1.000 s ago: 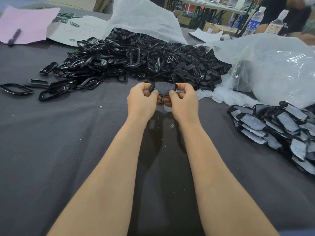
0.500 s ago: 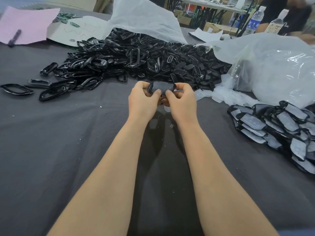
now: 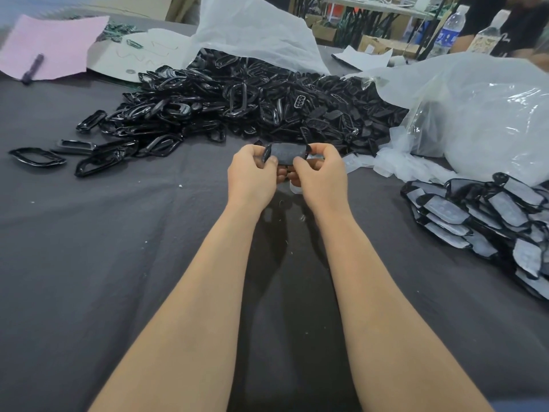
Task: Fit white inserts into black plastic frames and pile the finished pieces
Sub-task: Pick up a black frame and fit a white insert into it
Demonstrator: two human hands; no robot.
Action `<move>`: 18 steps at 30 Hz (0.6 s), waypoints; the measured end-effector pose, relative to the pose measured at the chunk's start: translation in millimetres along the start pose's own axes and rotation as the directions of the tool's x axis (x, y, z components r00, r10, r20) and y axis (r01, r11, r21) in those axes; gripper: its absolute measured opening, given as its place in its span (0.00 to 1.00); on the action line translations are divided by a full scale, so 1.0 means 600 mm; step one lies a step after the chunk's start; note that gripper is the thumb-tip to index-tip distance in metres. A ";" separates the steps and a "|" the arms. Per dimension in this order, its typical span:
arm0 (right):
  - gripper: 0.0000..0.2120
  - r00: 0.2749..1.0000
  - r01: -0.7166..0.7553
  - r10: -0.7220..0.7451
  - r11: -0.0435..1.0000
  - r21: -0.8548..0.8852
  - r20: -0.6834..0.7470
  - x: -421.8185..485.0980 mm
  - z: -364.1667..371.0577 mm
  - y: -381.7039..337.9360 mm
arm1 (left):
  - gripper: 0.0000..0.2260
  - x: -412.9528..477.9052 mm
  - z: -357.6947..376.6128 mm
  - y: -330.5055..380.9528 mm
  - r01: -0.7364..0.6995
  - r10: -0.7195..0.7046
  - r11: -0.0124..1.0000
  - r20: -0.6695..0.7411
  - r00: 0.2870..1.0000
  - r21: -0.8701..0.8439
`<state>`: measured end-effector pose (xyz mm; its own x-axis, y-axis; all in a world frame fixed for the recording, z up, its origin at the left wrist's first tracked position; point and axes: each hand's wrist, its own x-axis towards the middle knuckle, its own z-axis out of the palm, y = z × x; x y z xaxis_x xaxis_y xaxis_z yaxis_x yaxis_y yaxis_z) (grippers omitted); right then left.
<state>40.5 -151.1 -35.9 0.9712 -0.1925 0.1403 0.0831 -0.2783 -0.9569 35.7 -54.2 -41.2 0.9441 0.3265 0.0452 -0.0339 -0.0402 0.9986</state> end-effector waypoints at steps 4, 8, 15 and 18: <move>0.09 1.000 0.018 -0.018 1.000 -0.021 0.008 0.000 -0.002 0.002 | 0.03 -0.002 -0.002 0.001 0.010 -0.010 1.000 0.003 1.000 0.015; 0.10 1.000 0.022 -0.021 0.999 -0.037 0.023 -0.001 -0.004 0.000 | 0.03 -0.005 -0.006 0.001 -0.001 0.000 1.000 0.007 1.000 0.031; 0.05 0.999 0.016 -0.016 1.000 -0.001 -0.033 0.000 -0.008 -0.001 | 0.08 -0.003 -0.007 0.003 -0.016 0.013 0.998 0.053 0.999 0.057; 0.07 0.999 0.021 -0.020 1.000 0.010 -0.028 0.002 -0.013 0.001 | 0.09 -0.004 -0.007 0.005 -0.010 0.007 0.998 0.051 0.999 0.055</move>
<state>40.0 -158.6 -34.6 0.9627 -0.2130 0.1667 0.1052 -0.2728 -0.9563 31.8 -51.4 -38.3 0.9593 0.2776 0.0511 -0.0253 -0.0957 0.9951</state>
